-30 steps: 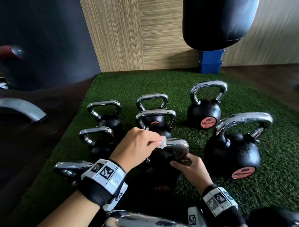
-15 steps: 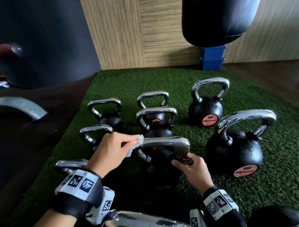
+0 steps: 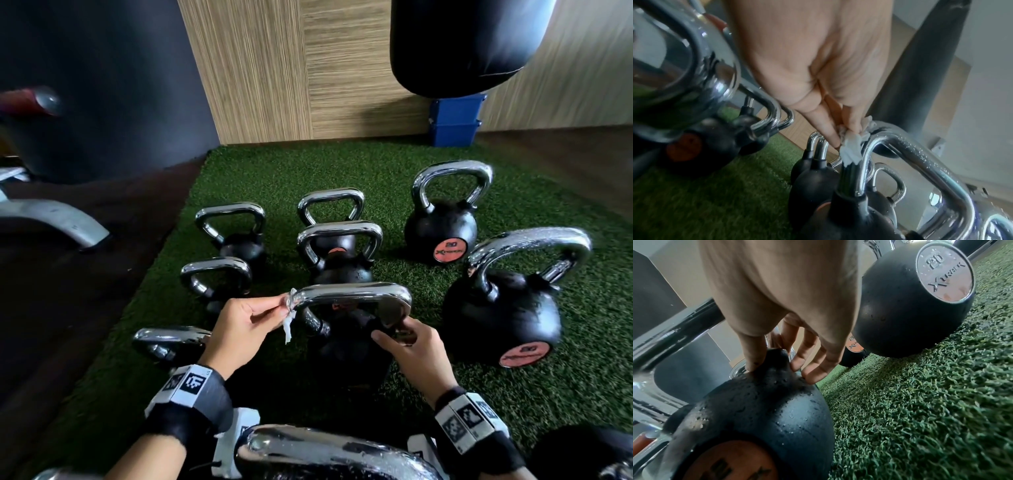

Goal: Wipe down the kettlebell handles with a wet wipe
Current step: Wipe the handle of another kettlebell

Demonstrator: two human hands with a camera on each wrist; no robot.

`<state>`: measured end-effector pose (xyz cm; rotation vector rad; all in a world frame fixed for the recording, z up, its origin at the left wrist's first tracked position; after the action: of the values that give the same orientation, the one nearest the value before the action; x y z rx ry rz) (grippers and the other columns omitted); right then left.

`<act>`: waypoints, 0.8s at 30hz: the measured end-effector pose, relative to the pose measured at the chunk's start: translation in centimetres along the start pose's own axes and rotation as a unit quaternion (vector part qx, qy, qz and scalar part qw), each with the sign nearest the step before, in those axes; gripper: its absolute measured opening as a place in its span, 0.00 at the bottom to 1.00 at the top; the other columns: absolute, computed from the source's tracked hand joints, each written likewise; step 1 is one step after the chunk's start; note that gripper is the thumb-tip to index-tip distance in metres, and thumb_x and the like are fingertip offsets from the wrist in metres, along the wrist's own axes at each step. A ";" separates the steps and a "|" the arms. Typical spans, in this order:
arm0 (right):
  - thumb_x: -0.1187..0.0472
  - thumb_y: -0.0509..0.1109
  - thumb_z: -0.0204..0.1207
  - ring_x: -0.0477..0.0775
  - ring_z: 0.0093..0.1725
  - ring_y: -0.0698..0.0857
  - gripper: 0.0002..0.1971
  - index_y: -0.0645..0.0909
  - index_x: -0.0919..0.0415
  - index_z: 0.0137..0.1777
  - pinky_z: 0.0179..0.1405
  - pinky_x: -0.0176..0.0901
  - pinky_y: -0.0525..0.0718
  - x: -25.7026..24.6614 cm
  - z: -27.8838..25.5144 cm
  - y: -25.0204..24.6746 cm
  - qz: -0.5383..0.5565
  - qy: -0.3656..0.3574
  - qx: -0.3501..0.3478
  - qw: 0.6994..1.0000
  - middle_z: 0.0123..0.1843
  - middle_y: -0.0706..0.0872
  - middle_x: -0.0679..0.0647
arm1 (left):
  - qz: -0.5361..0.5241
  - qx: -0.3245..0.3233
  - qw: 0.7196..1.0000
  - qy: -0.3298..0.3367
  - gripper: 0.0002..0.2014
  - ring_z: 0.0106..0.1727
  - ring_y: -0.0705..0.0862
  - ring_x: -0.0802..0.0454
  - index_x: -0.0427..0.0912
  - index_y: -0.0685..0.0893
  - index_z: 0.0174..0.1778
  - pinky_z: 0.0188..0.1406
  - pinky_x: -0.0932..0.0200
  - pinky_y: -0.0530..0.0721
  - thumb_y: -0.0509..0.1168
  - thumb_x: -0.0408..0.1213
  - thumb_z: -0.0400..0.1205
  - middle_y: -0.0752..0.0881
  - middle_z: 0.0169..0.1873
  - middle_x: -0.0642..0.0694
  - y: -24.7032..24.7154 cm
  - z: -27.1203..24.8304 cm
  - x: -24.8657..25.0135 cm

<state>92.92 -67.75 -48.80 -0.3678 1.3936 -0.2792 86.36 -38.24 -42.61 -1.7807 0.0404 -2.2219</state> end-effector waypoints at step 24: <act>0.62 0.85 0.61 0.41 0.41 0.87 0.06 0.91 0.55 0.36 0.41 0.38 0.82 -1.1 -2.6 -2.6 -0.093 -0.037 -0.031 0.994 0.42 0.90 0.43 | 0.115 0.021 0.992 -0.048 0.04 0.46 0.94 0.53 0.63 0.96 0.43 0.51 0.45 0.94 0.80 0.49 0.74 0.95 0.38 0.53 3.9 2.5 -4.4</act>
<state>90.25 -69.85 -47.09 -0.5560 1.2992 -0.3729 90.42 -40.45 -47.01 -1.7617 0.1691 -1.9605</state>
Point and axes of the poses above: each hand's wrist, its own z-axis towards the middle knuckle, its own y-axis out of the palm, x = y × z, the point moved 2 cm from there along z, towards the middle knuckle
